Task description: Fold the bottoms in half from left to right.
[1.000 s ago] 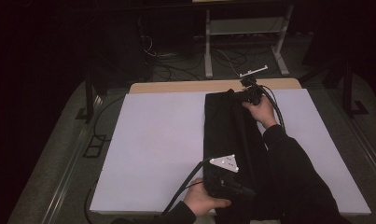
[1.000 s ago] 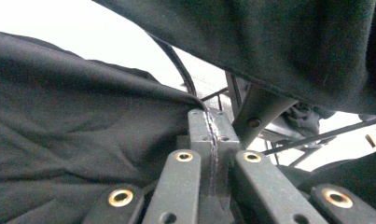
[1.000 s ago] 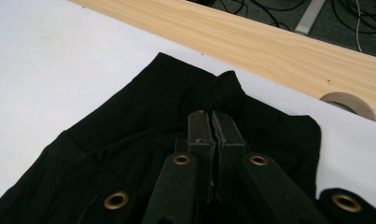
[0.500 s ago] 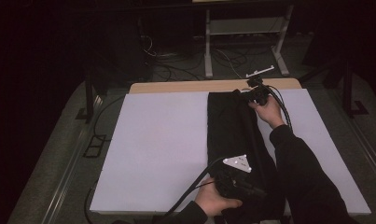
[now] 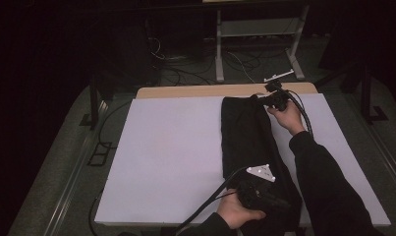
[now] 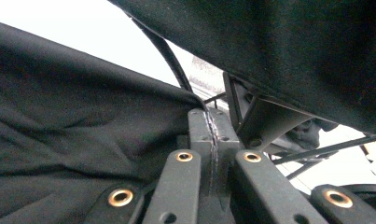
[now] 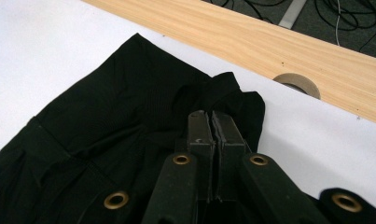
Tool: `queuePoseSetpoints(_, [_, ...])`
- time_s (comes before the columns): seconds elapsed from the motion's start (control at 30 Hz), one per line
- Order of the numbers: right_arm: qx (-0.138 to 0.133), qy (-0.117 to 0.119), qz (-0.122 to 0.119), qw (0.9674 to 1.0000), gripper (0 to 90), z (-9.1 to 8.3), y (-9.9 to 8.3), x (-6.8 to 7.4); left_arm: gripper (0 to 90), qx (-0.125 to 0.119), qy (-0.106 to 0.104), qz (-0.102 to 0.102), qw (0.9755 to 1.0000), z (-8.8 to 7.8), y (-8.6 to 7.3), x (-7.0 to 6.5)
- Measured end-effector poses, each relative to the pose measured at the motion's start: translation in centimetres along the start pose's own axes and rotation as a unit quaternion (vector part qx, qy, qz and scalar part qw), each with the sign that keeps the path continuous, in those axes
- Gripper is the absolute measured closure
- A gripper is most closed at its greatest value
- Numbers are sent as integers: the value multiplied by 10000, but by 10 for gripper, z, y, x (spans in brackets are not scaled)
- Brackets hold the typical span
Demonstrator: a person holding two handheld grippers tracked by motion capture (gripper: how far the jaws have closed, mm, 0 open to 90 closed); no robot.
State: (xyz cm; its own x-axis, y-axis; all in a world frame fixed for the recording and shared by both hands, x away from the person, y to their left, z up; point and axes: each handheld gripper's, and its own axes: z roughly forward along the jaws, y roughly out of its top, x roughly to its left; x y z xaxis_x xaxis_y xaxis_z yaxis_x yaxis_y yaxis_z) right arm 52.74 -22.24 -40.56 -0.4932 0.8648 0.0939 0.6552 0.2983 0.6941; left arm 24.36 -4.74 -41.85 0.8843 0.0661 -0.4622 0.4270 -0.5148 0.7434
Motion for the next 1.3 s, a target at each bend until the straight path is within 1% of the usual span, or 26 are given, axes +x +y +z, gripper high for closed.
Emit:
queuePoseSetpoints(0.13, [47, -21, -89, 9999, 860, 1, -2, -1, 887, 50, 23, -66, 10000, 8, -1, 2])
queuePoseSetpoints(0.2, [47, -8, -89, 9999, 860, 2, -3, 0, 887, 31, 8, -104, 9999, 11, -1, 3])
queuePoseSetpoints(0.27, [17, -24, -180, 9998, 860, 3, -3, 0, 887, 0, -13, -147, 9999, 12, -1, 3])
queuePoseSetpoints(0.37, [-8, -16, -246, 9997, 860, 4, -4, 1, 887, -23, 27, -169, 9999, 14, -1, 4])
queuePoseSetpoints(0.43, [12, -17, -284, 9996, 860, 5, -5, 1, 887, 7, 46, -208, 9998, 16, -1, 5])
queuePoseSetpoints(0.63, [36, -22, -248, 9997, 859, 7, -10, -2, 887, 70, 47, -332, 9994, 25, 1, 7])
queuePoseSetpoints(0.73, [117, 7, -297, 9995, 859, 9, -13, -4, 887, 102, 49, -393, 9992, 30, 3, 8])
queuePoseSetpoints(0.8, [141, 36, -291, 9995, 860, 10, -15, -5, 887, 139, 105, -468, 9988, 34, 4, 9])
queuePoseSetpoints(0.87, [176, 12, -305, 9994, 859, 11, -16, -6, 886, 173, 138, -523, 9984, 38, 4, 9])
queuePoseSetpoints(0.9, [182, 36, -272, 9995, 859, 11, -17, -7, 886, 212, 159, -533, 9982, 40, 5, 9])
queuePoseSetpoints(0.97, [179, 47, -209, 9996, 855, 10, -18, -9, 886, 206, 170, -577, 9980, 43, 6, 9])
queuePoseSetpoints(1.03, [193, 59, -43, 9998, 846, 9, -17, -12, 884, 270, 209, -646, 9973, 48, 8, 9])
queuePoseSetpoints(1.07, [187, 82, 70, 9998, 823, 8, -17, -13, 881, 297, 211, -648, 9972, 51, 9, 9])
queuePoseSetpoints(1.1, [194, 130, 193, 9995, 768, 8, -17, -14, 867, 280, 160, -671, 9972, 53, 9, 8])
queuePoseSetpoints(1.13, [174, 159, 302, 9993, 719, 6, -17, -15, 815, 230, 64, -660, 9975, 55, 9, 7])
queuePoseSetpoints(1.17, [133, 183, 371, 9991, 663, 4, -17, -15, 752, 188, 39, -617, 9979, 56, 9, 6])
queuePoseSetpoints(1.2, [98, 226, 438, 9987, 614, 1, -17, -16, 681, 103, 82, -600, 9981, 56, 9, 4])
queuePoseSetpoints(1.23, [66, 212, 477, 9986, 575, -3, -16, -16, 617, 24, 120, -584, 9982, 55, 9, 2])
queuePoseSetpoints(1.3, [-66, 77, 481, 9988, 492, -12, -15, -16, 500, -38, 58, -574, 9983, 54, 10, 2])
